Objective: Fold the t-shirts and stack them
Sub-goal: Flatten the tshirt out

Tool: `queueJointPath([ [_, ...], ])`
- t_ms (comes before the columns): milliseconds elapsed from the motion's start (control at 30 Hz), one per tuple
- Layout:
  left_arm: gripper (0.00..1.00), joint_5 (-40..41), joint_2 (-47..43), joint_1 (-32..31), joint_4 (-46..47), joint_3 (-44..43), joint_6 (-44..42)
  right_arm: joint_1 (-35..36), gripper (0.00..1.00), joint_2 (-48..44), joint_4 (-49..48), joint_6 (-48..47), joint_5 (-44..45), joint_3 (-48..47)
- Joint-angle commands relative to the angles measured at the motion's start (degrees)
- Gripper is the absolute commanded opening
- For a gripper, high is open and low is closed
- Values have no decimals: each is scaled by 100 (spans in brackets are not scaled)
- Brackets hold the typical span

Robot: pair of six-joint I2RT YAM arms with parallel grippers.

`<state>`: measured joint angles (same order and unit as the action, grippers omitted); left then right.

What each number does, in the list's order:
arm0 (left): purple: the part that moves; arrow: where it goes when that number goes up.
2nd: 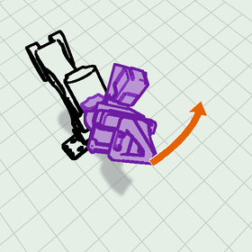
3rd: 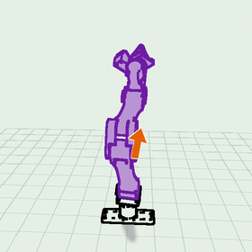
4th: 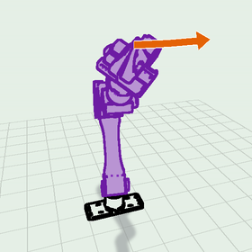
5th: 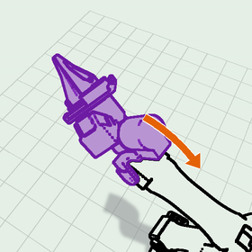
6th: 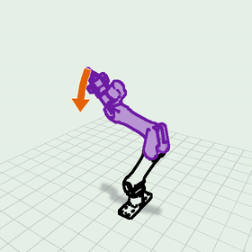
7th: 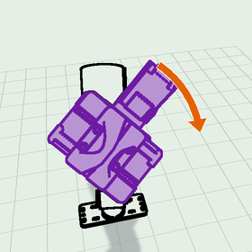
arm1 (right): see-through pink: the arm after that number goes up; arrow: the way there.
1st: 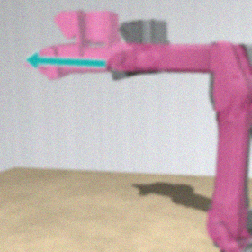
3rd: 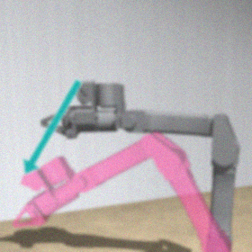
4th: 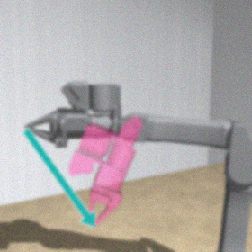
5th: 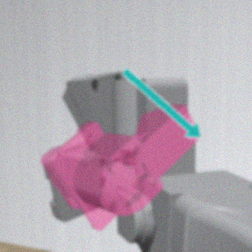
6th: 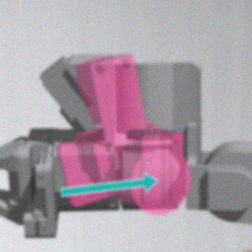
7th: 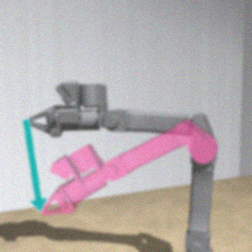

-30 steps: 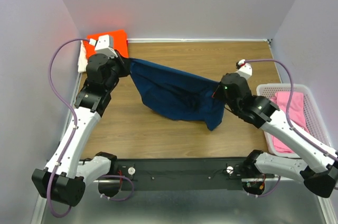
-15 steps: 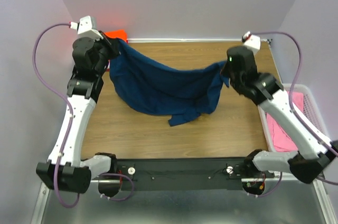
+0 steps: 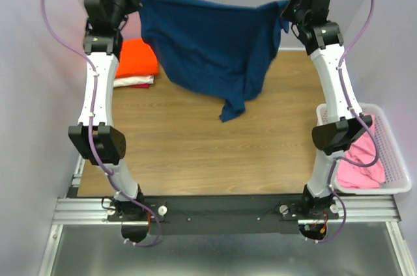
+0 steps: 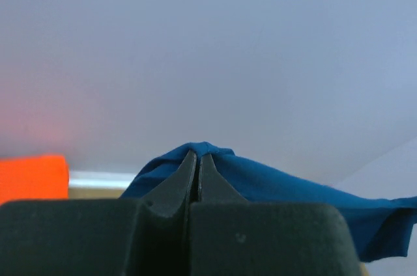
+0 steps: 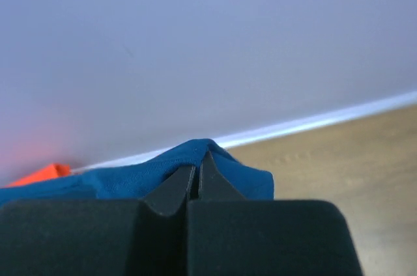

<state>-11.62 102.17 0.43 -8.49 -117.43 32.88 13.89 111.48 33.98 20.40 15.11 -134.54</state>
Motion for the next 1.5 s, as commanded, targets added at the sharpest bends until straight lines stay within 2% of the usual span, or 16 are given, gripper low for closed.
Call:
queueJointPath([
  [0, 0, -604, 5, 378, 172, -1168, 95, -9, 1, -223, -277, -388, -88, -1090],
  [67, 0, -762, -135, 597, 190, -1012, 200, -9, 0, -433, -304, -388, -44, -917],
  [133, 0, -842, -337, 678, 277, -565, 227, -9, 0, -977, -479, -300, -122, -23],
  [300, 0, -868, -1426, 871, 796, 2132, 411, -9, 0, -2146, -647, 164, -342, 2560],
  [333, 0, -842, -1776, 871, 1005, 3058, 516, -9, 0, -2609, -647, 435, -456, 3635],
  [433, 0, -702, -2331, 898, 1174, 4452, 684, -18, 0, -3323, -760, 1024, -728, 5354],
  [467, 0, -597, -2707, 915, 1279, 5361, 771, -1, 0, -3743, -787, 1149, -877, 6490],
  [600, 0, -394, -3589, 915, 1727, 7525, 1097, -9, 0, -4713, -937, 1624, -1238, 8753],
  [667, 0, -420, -3826, 933, 2000, 8415, 1167, 0, 7, -5038, -1007, 1853, -1457, 9565],
  [700, 3, -455, -3853, 933, 2061, 8647, 1185, 0, 13, -5101, -1016, 1888, -1485, 9761],
  [733, 17, -508, -3871, 933, 2132, 8849, 1220, 0, 25, -5180, -1025, 1932, -1720, 9902],
  [833, 41, -658, -4003, 933, 2238, 9369, 1116, 0, 49, -5671, -990, 2002, -2021, 10288],
  [867, 49, -597, -4160, 933, 2116, 9465, 1063, 0, 65, -5820, -963, 2046, -2056, 10333],
  [933, 54, -421, -4354, 933, 1879, 9484, 948, -9, 80, -6198, -823, 2178, -1986, 10343],
  [1200, 49, 818, -4795, 933, 981, 9186, 711, 0, 78, -5700, -840, 2389, -1047, 10106],
  [1467, 39, 767, -4101, 898, 946, 8966, 544, -9, 73, -4189, -1499, 2038, -528, 9307],
])
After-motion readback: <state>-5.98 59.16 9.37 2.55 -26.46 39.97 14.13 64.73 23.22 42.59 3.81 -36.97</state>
